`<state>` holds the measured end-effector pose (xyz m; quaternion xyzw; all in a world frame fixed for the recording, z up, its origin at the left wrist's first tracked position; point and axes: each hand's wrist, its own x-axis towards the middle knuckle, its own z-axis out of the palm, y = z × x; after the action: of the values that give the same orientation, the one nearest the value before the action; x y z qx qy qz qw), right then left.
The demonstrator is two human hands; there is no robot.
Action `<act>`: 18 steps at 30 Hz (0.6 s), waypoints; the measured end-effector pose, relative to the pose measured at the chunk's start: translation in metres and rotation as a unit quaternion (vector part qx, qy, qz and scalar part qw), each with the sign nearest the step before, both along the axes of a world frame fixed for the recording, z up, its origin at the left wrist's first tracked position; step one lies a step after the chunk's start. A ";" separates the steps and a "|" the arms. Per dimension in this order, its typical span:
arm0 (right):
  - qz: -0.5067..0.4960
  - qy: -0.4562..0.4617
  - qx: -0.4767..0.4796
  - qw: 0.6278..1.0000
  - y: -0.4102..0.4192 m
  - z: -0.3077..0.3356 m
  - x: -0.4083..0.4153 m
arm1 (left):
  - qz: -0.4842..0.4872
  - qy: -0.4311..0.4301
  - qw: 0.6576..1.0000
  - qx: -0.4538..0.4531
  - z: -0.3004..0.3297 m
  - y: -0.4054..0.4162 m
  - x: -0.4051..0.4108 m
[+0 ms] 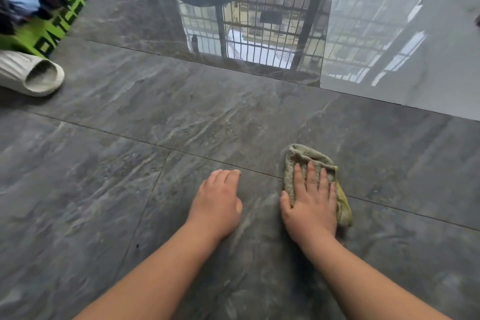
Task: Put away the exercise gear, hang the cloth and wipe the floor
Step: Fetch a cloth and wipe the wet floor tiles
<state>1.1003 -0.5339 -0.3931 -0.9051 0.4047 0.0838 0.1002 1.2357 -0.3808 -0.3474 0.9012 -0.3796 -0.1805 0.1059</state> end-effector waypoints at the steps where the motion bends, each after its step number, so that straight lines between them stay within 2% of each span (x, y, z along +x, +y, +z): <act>1: 0.012 -0.006 0.003 1.000 0.010 0.001 0.011 | 0.008 -0.003 1.000 0.001 0.001 0.005 0.004; 8: 0.140 -0.027 0.040 0.989 0.066 0.004 0.083 | 0.056 -0.018 0.998 0.005 0.009 0.042 0.033; 18: 0.341 -0.048 0.065 0.937 0.138 0.006 0.151 | 0.167 -0.028 0.985 0.033 0.015 0.112 0.063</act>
<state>1.2516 -0.3955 -0.3873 -0.9831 0.0604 0.0957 0.1436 1.2983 -0.2688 -0.3327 0.9595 -0.2207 -0.1476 0.0938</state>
